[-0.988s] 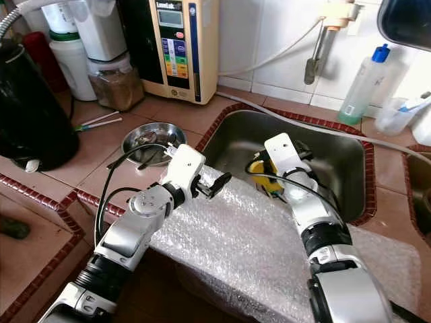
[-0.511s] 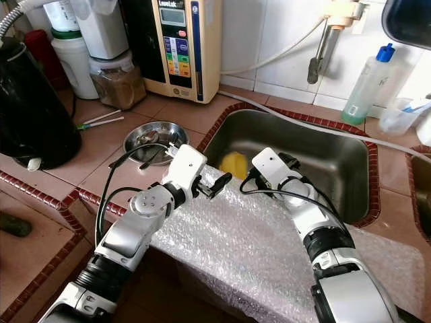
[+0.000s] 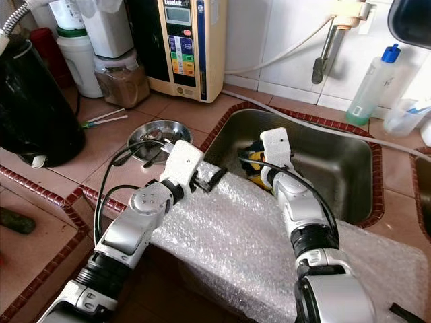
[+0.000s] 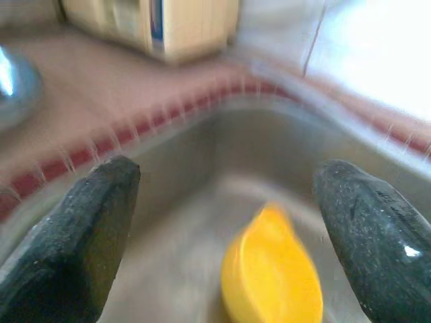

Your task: Kitchen organization

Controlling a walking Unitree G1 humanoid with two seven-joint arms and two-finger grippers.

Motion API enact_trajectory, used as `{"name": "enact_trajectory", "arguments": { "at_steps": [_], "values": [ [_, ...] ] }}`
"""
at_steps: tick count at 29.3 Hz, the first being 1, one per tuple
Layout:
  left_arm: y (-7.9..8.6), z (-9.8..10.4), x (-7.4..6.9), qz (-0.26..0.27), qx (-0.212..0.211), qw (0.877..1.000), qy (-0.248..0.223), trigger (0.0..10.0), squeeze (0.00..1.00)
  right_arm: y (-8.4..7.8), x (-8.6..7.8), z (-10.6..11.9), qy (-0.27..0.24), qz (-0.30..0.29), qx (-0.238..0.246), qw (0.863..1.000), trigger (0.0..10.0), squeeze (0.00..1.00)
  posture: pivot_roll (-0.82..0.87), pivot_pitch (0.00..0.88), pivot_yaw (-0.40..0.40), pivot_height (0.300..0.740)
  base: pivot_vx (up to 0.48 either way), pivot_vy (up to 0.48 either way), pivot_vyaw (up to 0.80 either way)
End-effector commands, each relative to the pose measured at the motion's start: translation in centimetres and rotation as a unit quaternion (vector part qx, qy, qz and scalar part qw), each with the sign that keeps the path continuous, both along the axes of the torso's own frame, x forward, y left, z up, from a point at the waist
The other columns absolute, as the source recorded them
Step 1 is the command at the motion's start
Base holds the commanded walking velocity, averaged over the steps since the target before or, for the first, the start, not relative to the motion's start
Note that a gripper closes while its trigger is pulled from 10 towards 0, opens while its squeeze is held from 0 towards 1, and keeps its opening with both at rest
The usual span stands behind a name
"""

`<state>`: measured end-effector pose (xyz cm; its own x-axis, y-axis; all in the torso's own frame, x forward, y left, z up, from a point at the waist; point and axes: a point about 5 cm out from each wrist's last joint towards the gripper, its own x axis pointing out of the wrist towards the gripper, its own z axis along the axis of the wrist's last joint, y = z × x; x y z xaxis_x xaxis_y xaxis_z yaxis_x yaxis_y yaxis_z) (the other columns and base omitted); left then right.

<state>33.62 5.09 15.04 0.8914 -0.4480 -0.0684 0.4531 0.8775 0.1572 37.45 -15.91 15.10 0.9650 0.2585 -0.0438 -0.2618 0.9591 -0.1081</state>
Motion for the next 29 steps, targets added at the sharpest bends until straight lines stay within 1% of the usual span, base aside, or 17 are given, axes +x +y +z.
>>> {"name": "enact_trajectory", "arguments": {
  "at_steps": [1, 4, 5, 8, 10, 11, 12, 13, 14, 15, 16, 20, 22, 23, 25, 27, 29],
  "values": [
    [0.9, 0.6, 0.6, 0.033, -0.003, 0.999, -0.014, 10.0, 0.0, 0.4, -0.2, 1.2, -0.032, 0.009, 0.019, 0.999, 10.0, 0.0, 0.02, 0.0, 0.03, 0.74, 0.0, 0.0, 0.0],
    [2.2, 1.0, 1.2, 0.084, -0.012, 0.996, -0.024, 10.0, 0.0, 1.6, -0.8, 2.3, -0.062, 0.047, 0.036, 0.996, 10.0, 0.0, 0.02, 0.0, 0.031, 0.74, 0.0, 0.0, 0.0],
    [3.0, 1.1, 1.5, 0.115, -0.014, 0.993, -0.029, 10.0, 0.0, 2.3, -1.3, 2.6, -0.066, 0.077, 0.046, 0.994, 10.0, 0.0, 0.02, 0.0, 0.032, 0.74, 0.0, 0.0, 0.0],
    [3.8, 1.2, 1.7, 0.143, -0.013, 0.989, -0.034, 10.0, 0.0, 3.2, -2.0, 2.7, -0.072, 0.111, 0.043, 0.99, 10.0, 0.0, 0.02, 0.0, 0.031, 0.74, 0.0, 0.0, 0.0],
    [4.7, 1.4, 1.9, 0.183, -0.007, 0.982, -0.046, 10.0, 0.0, 3.6, -2.6, 2.7, -0.072, 0.132, 0.039, 0.988, 10.0, 0.0, 0.02, 0.0, 0.032, 0.74, 0.0, 0.0, 0.0],
    [5.5, 1.4, 2.0, 0.207, -0.024, 0.977, -0.04, 10.0, 0.0, 4.1, -3.1, 2.7, -0.07, 0.157, 0.048, 0.984, 10.0, 0.0, 0.02, 0.0, 0.031, 0.74, 0.0, 0.0, 0.0],
    [5.8, 1.4, 2.1, 0.216, -0.03, 0.975, -0.037, 10.0, 0.0, 4.4, -3.4, 2.7, -0.068, 0.168, 0.055, 0.982, 10.0, 0.0, 0.02, 0.0, 0.031, 0.74, 0.0, 0.0, 0.0],
    [6.4, 1.4, 2.1, 0.238, -0.038, 0.97, -0.035, 10.0, 0.0, 4.9, -4.0, 2.7, -0.059, 0.196, 0.059, 0.977, 10.0, 0.0, 0.03, 0.0, 0.03, 0.74, 0.0, 0.0, 0.0],
    [6.4, 1.4, 2.1, 0.238, -0.038, 0.97, -0.035, 10.0, 0.0, 4.9, -4.0, 2.7, -0.059, 0.196, 0.059, 0.977, 10.0, 0.0, 0.03, 0.0, 0.03, 0.74, 0.0, 0.0, 0.0],
    [6.7, 1.4, 2.2, 0.245, -0.031, 0.968, -0.04, 10.0, 0.0, 5.5, -4.8, 2.3, -0.04, 0.235, 0.042, 0.97, 10.0, 0.0, 0.03, 0.0, 0.028, 0.74, 0.0, 0.0, 0.0],
    [6.8, 1.4, 2.2, 0.25, -0.03, 0.967, -0.039, 10.0, 0.0, 5.7, -5.4, 1.7, -0.022, 0.256, 0.015, 0.966, 10.0, 0.0, 0.03, 0.0, 0.028, 0.74, 0.0, 0.0, 0.0],
    [7.4, 1.2, 2.2, 0.268, -0.036, 0.962, -0.03, 10.0, 0.0, 5.4, -5.9, 0.8, 0.002, 0.266, -0.007, 0.964, 10.0, 0.0, 0.03, 0.0, 0.029, 0.74, 0.0, 0.0, 0.0],
    [7.8, 0.8, 2.1, 0.281, -0.027, 0.959, -0.016, 10.0, 0.0, 5.2, -6.0, 0.6, 0.011, 0.267, -0.013, 0.964, 10.0, 0.0, 0.04, 0.0, 0.03, 0.74, 0.0, 0.0, 0.0],
    [8.2, 0.4, 2.0, 0.294, -0.041, 0.955, 0.003, 10.0, 0.0, 5.2, -6.1, 0.5, 0.011, 0.267, -0.024, 0.963, 10.0, 0.0, 0.04, 0.0, 0.031, 0.74, 0.0, 0.0, 0.0],
    [8.4, 0.0, 1.9, 0.301, -0.049, 0.952, 0.017, 10.0, 0.0, 5.3, -6.2, 0.4, 0.015, 0.27, -0.028, 0.962, 10.0, 0.0, 0.04, 0.0, 0.032, 0.74, 0.0, 0.0, 0.0],
    [8.6, -0.1, 1.8, 0.304, -0.051, 0.951, 0.021, 10.0, 0.0, 5.4, -6.4, 0.3, 0.018, 0.273, -0.029, 0.961, 10.0, 0.0, 0.04, 0.0, 0.032, 0.74, 0.0, 0.0, 0.0],
    [8.8, -0.2, 1.7, 0.312, -0.046, 0.949, 0.021, 10.0, 0.0, 5.5, -6.6, 0.0, 0.024, 0.28, -0.043, 0.959, 10.0, 0.0, 0.04, 0.0, 0.032, 0.74, 0.0, 0.0, 0.0]
  ]
}}
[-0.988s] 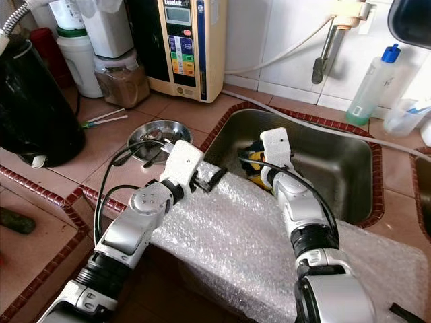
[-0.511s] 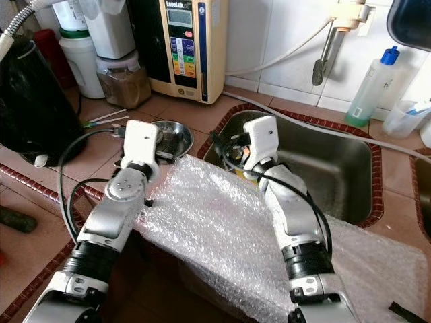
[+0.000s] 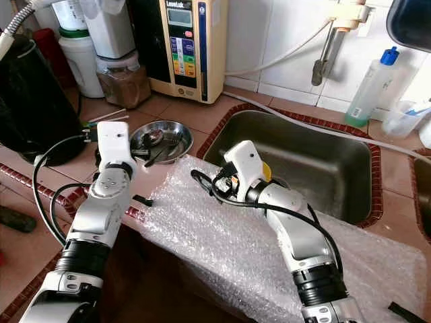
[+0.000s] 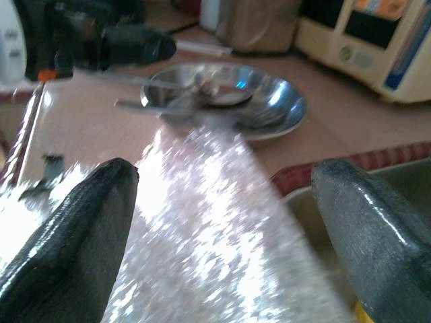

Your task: Kitchen organization

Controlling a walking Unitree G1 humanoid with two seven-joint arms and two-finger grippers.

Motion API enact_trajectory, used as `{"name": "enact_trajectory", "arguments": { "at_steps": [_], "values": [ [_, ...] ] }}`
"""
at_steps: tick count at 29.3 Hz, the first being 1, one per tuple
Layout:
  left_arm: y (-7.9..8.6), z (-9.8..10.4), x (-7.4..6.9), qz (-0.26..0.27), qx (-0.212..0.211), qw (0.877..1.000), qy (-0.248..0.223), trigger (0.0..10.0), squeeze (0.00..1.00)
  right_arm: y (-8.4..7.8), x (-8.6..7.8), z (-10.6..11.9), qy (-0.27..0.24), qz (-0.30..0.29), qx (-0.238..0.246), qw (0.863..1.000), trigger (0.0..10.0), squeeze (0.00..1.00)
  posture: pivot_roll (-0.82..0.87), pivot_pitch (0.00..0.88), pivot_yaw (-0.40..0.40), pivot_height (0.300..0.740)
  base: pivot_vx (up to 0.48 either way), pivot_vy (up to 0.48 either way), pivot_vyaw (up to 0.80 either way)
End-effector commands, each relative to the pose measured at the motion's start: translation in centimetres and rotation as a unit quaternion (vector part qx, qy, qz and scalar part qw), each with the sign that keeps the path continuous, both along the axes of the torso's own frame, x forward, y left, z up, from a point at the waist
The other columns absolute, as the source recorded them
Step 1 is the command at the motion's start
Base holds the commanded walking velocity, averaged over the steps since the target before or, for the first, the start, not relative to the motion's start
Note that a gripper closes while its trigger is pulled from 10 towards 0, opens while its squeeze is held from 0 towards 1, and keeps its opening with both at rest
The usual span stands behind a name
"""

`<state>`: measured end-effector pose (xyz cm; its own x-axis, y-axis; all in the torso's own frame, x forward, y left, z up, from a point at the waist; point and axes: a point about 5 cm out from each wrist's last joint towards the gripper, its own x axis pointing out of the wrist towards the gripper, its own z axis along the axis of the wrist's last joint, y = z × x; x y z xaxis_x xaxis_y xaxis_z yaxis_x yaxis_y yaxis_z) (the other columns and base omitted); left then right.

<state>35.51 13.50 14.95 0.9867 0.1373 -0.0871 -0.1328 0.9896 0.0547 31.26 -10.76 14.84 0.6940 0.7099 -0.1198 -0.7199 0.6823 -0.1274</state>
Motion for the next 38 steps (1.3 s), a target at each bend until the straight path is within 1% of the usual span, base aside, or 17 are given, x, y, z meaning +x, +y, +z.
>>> {"name": "enact_trajectory", "arguments": {
  "at_steps": [1, 3, 6, 9, 12, 13, 15, 16, 17, 18, 21, 24, 38],
  "values": [
    [0.5, -0.2, -0.2, 0.013, 0.002, 1.0, 0.006, 10.0, 0.0, 0.4, -0.4, 0.3, -0.007, 0.017, -0.014, 1.0, 10.0, 0.0, 0.04, 0.0, 0.032, 0.74, 0.0, 0.0, 0.0],
    [0.7, -0.3, -0.3, 0.02, 0.01, 1.0, 0.01, 10.0, 0.0, 0.5, -0.5, 0.3, -0.005, 0.019, -0.012, 1.0, 10.0, 0.0, 0.04, 0.0, 0.032, 0.74, 0.0, 0.0, 0.0],
    [0.7, -0.5, -0.3, 0.015, 0.005, 1.0, 0.019, 10.0, 0.0, 0.5, -0.5, 0.1, -0.004, 0.018, -0.022, 1.0, 10.0, 0.0, 0.04, 0.0, 0.033, 0.74, 0.0, 0.0, 0.0],
    [0.4, -1.0, -0.5, 0.012, -0.022, 0.999, 0.041, 10.0, 0.0, 0.5, -0.5, 0.0, -0.004, 0.018, -0.026, 0.999, 10.0, 0.0, 0.04, 0.0, 0.034, 0.74, 0.0, 0.0, 0.0],
    [0.5, -1.3, -0.6, 0.016, -0.024, 0.998, 0.051, 10.0, 0.0, 0.5, -0.5, 0.0, -0.005, 0.017, -0.031, 0.999, 10.0, 0.0, 0.04, 0.0, 0.035, 0.74, 0.0, 0.0, 0.0],
    [0.5, -1.3, -0.6, 0.017, -0.027, 0.998, 0.052, 6.2, 0.0, 0.5, -0.5, -0.1, -0.006, 0.016, -0.034, 0.999, 10.0, 0.0, 0.04, 0.0, 0.035, 0.74, 0.0, 0.0, 0.0],
    [0.5, -1.3, -0.6, 0.017, -0.028, 0.998, 0.052, 6.2, 0.0, 0.5, -0.5, -0.1, -0.006, 0.016, -0.036, 0.999, 10.0, 0.0, 0.04, 0.0, 0.035, 0.74, 0.0, 0.0, 0.0],
    [0.4, -1.4, -0.6, 0.017, -0.034, 0.998, 0.056, 1.8, 0.0, 0.5, -0.5, -0.2, -0.006, 0.015, -0.037, 0.999, 10.0, 0.0, 0.04, 0.0, 0.035, 0.74, 0.0, 0.0, 0.0],
    [0.4, -1.5, -0.6, 0.016, -0.037, 0.997, 0.059, 1.8, 0.0, 0.5, -0.5, -0.2, -0.005, 0.016, -0.038, 0.999, 10.0, 0.0, 0.04, 0.0, 0.035, 0.74, 0.0, 0.0, 0.0],
    [0.4, -1.5, -0.6, 0.017, -0.043, 0.997, 0.063, 0.1, 0.0, 0.5, -0.5, -0.2, -0.005, 0.017, -0.038, 0.999, 10.0, 0.0, 0.04, 0.0, 0.035, 0.74, 0.0, 0.0, 0.0],
    [0.4, -1.7, -0.7, 0.016, -0.053, 0.996, 0.072, 0.0, 0.0, 0.6, -0.5, -0.2, -0.004, 0.02, -0.041, 0.999, 10.0, 0.0, 0.04, 0.0, 0.036, 0.74, 0.0, 0.0, 0.0],
    [0.1, -2.0, -0.7, 0.013, -0.073, 0.994, 0.085, 0.0, 0.0, 0.6, -0.5, -0.4, -0.004, 0.02, -0.045, 0.999, 10.0, 0.0, 0.04, 0.0, 0.039, 0.74, 0.0, 0.0, 0.0],
    [0.1, -2.1, -0.7, 0.014, -0.092, 0.992, 0.086, 0.0, 0.0, 0.6, -0.4, -0.6, -0.006, 0.015, -0.052, 0.999, 10.0, 0.0, 0.03, 0.0, 0.039, 0.74, 0.0, 0.0, 0.0]
  ]
}}
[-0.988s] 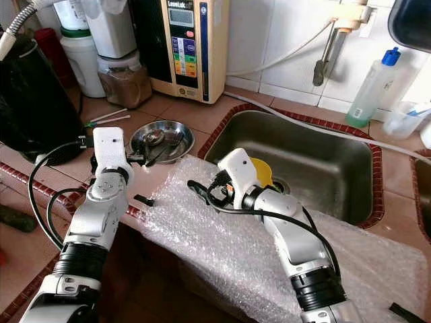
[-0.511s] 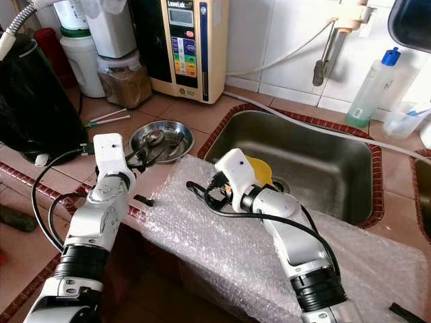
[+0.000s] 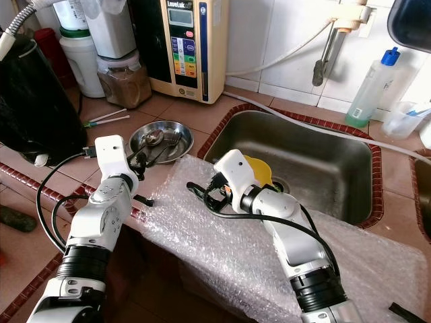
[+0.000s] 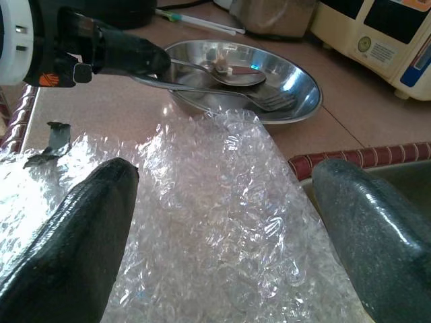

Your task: Kitchen organization

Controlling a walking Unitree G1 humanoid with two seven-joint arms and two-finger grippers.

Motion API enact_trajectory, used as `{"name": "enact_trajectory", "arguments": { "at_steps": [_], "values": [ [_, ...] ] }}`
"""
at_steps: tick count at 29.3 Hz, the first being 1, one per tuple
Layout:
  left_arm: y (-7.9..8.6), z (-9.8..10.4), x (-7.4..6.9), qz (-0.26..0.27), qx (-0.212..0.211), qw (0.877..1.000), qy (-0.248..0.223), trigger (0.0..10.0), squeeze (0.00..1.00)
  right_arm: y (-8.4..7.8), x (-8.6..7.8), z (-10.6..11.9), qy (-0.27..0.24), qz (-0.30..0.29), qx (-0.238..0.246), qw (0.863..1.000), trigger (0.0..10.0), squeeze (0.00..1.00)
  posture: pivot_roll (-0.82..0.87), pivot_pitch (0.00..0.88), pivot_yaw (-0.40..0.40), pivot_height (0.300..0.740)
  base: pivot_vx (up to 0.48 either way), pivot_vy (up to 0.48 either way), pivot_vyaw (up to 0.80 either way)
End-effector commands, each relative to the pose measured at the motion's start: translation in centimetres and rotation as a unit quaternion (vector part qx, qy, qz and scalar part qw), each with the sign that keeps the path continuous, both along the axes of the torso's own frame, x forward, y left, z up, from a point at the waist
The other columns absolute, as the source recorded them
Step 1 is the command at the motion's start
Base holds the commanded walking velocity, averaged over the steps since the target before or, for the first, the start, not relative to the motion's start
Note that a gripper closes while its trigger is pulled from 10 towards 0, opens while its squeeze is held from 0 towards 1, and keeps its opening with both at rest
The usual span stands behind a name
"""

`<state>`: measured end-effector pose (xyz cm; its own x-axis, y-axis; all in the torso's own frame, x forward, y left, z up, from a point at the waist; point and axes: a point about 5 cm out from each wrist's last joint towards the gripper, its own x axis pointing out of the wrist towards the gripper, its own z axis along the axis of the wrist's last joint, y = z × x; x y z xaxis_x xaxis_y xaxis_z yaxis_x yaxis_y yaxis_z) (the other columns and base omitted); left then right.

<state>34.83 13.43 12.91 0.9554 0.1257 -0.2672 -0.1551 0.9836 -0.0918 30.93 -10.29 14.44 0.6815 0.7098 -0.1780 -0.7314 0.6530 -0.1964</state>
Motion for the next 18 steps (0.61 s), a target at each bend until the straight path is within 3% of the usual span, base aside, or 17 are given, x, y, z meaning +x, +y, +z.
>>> {"name": "enact_trajectory", "arguments": {
  "at_steps": [1, 18],
  "values": [
    [0.13, 0.0, -0.02, 0.004, -0.006, 1.0, 0.006, 0.0, 0.0, 0.19, -0.09, -0.19, 0.0, 0.005, -0.006, 1.0, 10.0, 0.0, 0.03, 0.0, 0.039, 0.74, 0.0, 0.0, 0.0],
    [0.59, 0.61, 0.13, 0.021, -0.005, 1.0, -0.008, 0.0, 0.0, -0.13, 0.19, -0.13, -0.007, -0.006, -0.013, 1.0, 10.0, 0.0, 0.03, 0.0, 0.038, 0.74, 0.0, 0.0, 0.0]
  ]
}}
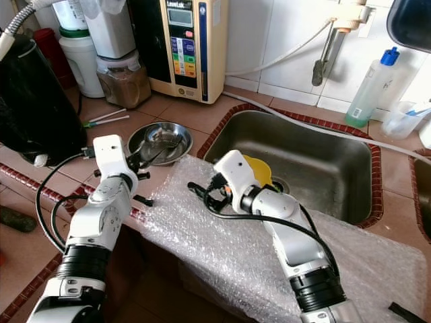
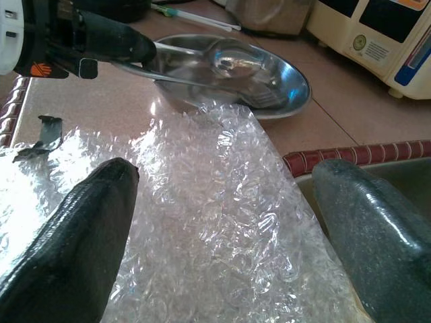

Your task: Kitchen organization

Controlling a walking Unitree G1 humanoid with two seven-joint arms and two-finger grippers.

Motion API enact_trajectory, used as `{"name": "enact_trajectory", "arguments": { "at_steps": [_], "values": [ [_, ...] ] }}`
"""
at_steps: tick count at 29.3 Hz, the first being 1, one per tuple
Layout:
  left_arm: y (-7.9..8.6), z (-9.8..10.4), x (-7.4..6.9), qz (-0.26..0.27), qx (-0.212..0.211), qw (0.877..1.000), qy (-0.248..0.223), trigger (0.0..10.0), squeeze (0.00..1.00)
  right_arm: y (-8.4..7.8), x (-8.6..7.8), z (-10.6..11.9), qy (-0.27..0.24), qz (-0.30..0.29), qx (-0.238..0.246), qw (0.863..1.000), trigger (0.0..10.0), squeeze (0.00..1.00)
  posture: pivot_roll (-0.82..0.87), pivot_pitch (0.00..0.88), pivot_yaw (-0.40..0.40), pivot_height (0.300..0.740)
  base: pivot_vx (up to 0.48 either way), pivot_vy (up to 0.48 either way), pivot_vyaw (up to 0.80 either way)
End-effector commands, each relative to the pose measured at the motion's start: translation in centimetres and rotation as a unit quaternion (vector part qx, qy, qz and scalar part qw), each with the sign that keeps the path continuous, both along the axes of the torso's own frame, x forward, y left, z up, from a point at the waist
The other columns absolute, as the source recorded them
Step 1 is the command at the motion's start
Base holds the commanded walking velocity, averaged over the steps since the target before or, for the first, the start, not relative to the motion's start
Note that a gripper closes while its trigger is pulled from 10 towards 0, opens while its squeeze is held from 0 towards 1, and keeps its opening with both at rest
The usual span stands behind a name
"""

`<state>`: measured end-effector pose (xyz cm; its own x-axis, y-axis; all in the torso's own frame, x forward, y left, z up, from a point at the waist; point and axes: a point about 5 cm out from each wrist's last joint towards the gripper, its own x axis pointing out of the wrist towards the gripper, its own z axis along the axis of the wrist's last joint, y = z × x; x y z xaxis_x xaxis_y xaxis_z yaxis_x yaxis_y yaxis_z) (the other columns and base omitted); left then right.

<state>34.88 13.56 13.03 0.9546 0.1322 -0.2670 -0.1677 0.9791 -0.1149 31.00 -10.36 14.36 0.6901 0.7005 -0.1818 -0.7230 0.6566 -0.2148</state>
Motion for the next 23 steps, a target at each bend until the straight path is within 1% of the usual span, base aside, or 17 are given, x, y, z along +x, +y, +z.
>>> {"name": "enact_trajectory", "arguments": {
  "at_steps": [1, 6, 9, 16, 19, 21, 22, 23],
  "values": [
    [0.5, 0.5, 0.1, 0.015, 0.007, 1.0, -0.007, 0.0, 0.0, -0.1, 0.2, 0.0, -0.002, -0.002, -0.005, 1.0, 10.0, 0.0, 0.03, 0.0, 0.038, 0.74, 0.0, 0.0, 0.0],
    [0.7, 0.9, 0.1, 0.025, 0.01, 0.999, -0.019, 0.0, 0.0, -0.1, 0.2, 0.0, -0.005, -0.005, -0.006, 1.0, 10.0, 0.0, 0.03, 0.0, 0.038, 0.74, 0.0, 0.0, 0.0],
    [0.8, 1.3, 0.2, 0.028, 0.001, 0.999, -0.033, 0.0, 0.0, -0.2, 0.2, 0.0, -0.006, -0.007, -0.007, 1.0, 10.0, 0.0, 0.03, 0.0, 0.038, 0.74, 0.0, 0.0, 0.0],
    [0.9, 1.3, 0.0, 0.03, 0.003, 0.999, -0.033, 0.0, 0.0, -0.2, 0.4, 0.0, -0.007, -0.009, -0.007, 1.0, 10.0, 0.0, 0.03, 0.0, 0.037, 0.74, 0.0, 0.0, 0.0],
    [0.5, 1.7, 0.1, 0.009, 0.006, 0.999, -0.043, 0.0, 0.0, -0.2, 0.4, 0.0, -0.008, -0.01, -0.009, 1.0, 10.0, 0.0, 0.03, 0.0, 0.037, 0.74, 0.0, 0.0, 0.0],
    [-0.1, 1.7, 0.0, -0.019, 0.001, 0.999, -0.037, 0.0, 0.0, -0.2, 0.4, 0.0, -0.009, -0.011, -0.011, 1.0, 10.0, 0.0, 0.03, 0.0, 0.037, 0.74, 0.0, 0.0, 0.0],
    [-0.1, 1.7, 0.0, -0.019, 0.001, 0.999, -0.037, 0.0, 0.0, -0.2, 0.4, 0.0, -0.009, -0.011, -0.011, 1.0, 10.0, 0.0, 0.03, 0.0, 0.037, 0.74, 0.0, 0.0, 0.0],
    [-0.3, 1.8, -0.1, -0.03, -0.005, 0.999, -0.038, 0.0, 0.0, -0.3, 0.4, 0.0, -0.009, -0.011, -0.011, 1.0, 10.0, 0.0, 0.03, 0.0, 0.039, 0.74, 0.0, 0.0, 0.0]
  ]
}}
